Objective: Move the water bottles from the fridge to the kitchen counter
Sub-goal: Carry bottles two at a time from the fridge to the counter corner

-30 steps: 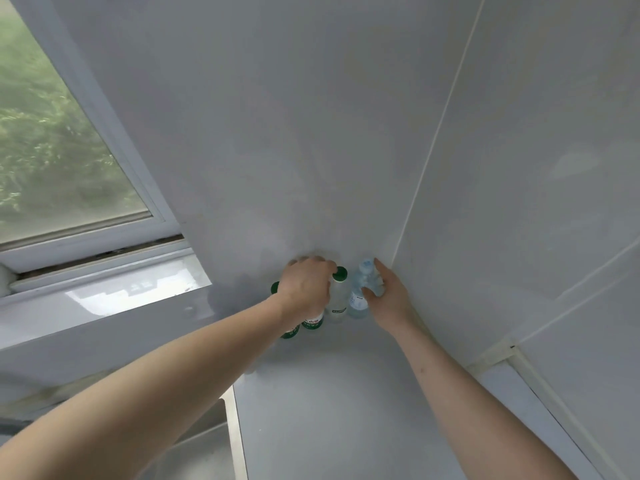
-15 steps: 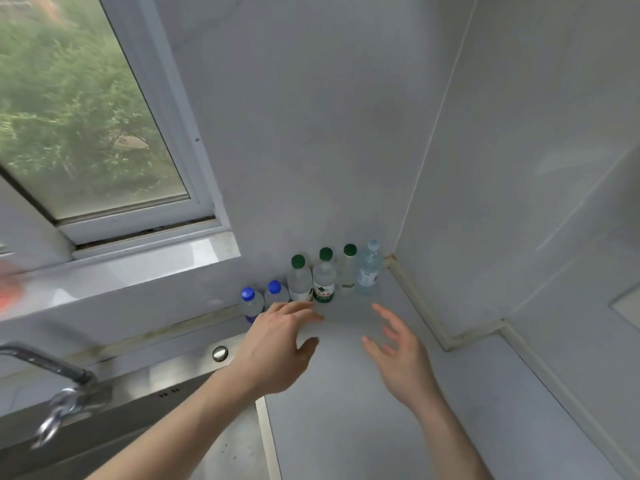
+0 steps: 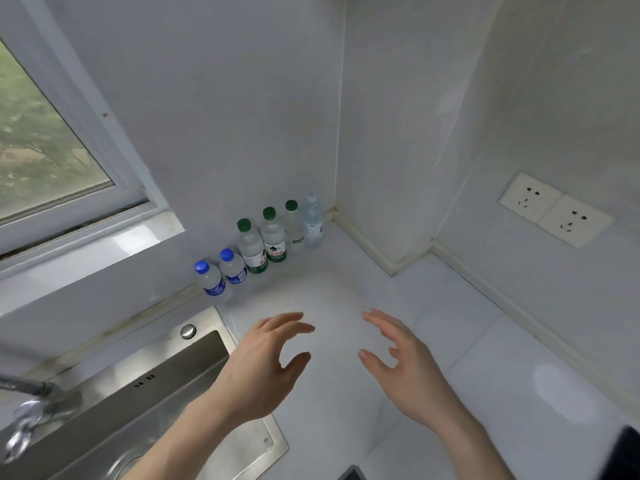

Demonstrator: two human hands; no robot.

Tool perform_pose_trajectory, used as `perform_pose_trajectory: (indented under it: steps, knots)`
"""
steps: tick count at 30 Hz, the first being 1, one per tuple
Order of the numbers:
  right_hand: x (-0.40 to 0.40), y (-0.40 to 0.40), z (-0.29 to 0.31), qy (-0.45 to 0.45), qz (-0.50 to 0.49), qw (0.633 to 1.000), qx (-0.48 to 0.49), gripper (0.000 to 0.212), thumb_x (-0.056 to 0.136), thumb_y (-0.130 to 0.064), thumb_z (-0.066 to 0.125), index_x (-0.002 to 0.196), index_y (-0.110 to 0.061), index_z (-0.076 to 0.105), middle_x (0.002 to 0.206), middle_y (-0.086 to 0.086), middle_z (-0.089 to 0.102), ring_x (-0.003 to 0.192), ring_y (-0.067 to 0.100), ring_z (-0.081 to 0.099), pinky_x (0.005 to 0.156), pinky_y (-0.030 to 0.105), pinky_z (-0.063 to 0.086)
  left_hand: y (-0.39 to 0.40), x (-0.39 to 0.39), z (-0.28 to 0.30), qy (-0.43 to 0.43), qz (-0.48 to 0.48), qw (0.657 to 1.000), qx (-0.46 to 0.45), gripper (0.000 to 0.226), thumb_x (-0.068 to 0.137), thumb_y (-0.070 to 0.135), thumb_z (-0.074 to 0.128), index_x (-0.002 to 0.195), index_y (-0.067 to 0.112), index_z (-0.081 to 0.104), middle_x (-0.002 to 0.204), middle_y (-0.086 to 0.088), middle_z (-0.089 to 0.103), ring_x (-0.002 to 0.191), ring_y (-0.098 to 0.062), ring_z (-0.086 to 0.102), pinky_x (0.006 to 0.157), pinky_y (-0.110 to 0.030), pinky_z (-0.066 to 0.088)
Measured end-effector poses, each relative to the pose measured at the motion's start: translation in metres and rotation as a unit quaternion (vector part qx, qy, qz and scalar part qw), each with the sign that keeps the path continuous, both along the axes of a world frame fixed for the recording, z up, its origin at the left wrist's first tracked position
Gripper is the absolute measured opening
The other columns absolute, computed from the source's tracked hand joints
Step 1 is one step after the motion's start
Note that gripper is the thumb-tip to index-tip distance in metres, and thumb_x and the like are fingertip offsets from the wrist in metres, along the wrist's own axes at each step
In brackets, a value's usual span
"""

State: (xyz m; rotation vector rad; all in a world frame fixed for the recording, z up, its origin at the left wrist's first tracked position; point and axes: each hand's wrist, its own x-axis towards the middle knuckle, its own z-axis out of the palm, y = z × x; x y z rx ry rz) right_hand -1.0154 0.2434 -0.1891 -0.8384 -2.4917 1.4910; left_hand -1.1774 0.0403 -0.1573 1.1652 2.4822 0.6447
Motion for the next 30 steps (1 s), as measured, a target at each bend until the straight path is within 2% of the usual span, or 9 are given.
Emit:
perform_pose_trajectory:
  steps: [8, 18, 22, 27, 30]
  knots:
    - [0.080, -0.049, 0.008, -0.051, -0.085, 0.995, 0.012, 0.056, 0.100, -0.035, 0.068, 0.147, -0.055, 0.047, 0.158, -0.037, 0.032, 0.146, -0.008, 0.035, 0.125, 0.034, 0.034, -0.002, 0.032, -0.009, -0.010, -0.098, 0.995, 0.027, 0.040, 0.098, 0.043, 0.060, 0.138, 0.044, 0.055, 0.153, 0.026, 0.043, 0.140, -0.004, 0.038, 0.112, -0.022, 0.035]
    - [0.187, -0.153, 0.025, -0.086, -0.246, 0.965, 0.035, 0.056, 0.100, -0.035, 0.069, 0.149, -0.051, 0.048, 0.155, -0.038, 0.034, 0.144, -0.009, 0.037, 0.124, 0.033, 0.035, -0.028, 0.095, -0.025, -0.074, -0.238, 0.967, 0.051, 0.041, 0.096, 0.041, 0.064, 0.135, 0.048, 0.056, 0.149, 0.035, 0.041, 0.137, 0.002, 0.036, 0.105, -0.017, 0.031]
    - [0.233, -0.194, 0.032, -0.072, -0.326, 0.942, 0.043, 0.057, 0.099, -0.038, 0.069, 0.148, -0.055, 0.047, 0.154, -0.044, 0.031, 0.143, -0.014, 0.035, 0.123, 0.032, 0.035, -0.027, 0.124, -0.017, -0.087, -0.320, 0.942, 0.056, 0.040, 0.096, 0.042, 0.064, 0.134, 0.050, 0.056, 0.147, 0.039, 0.038, 0.136, 0.004, 0.034, 0.105, -0.016, 0.030]
    - [0.296, -0.233, 0.041, -0.066, -0.421, 0.904, 0.045, 0.059, 0.098, -0.039, 0.069, 0.149, -0.055, 0.045, 0.157, -0.039, 0.031, 0.141, -0.013, 0.038, 0.121, 0.030, 0.037, -0.007, 0.171, 0.001, -0.095, -0.406, 0.907, 0.065, 0.037, 0.095, 0.042, 0.065, 0.129, 0.053, 0.057, 0.142, 0.045, 0.037, 0.134, 0.006, 0.036, 0.103, -0.017, 0.033]
    - [0.340, -0.259, 0.046, -0.055, -0.483, 0.872, 0.056, 0.059, 0.098, -0.037, 0.071, 0.148, -0.056, 0.046, 0.158, -0.036, 0.033, 0.141, -0.015, 0.036, 0.118, 0.023, 0.038, 0.004, 0.218, 0.013, -0.092, -0.468, 0.876, 0.068, 0.037, 0.095, 0.044, 0.065, 0.131, 0.052, 0.057, 0.144, 0.043, 0.037, 0.134, 0.005, 0.036, 0.106, -0.018, 0.032]
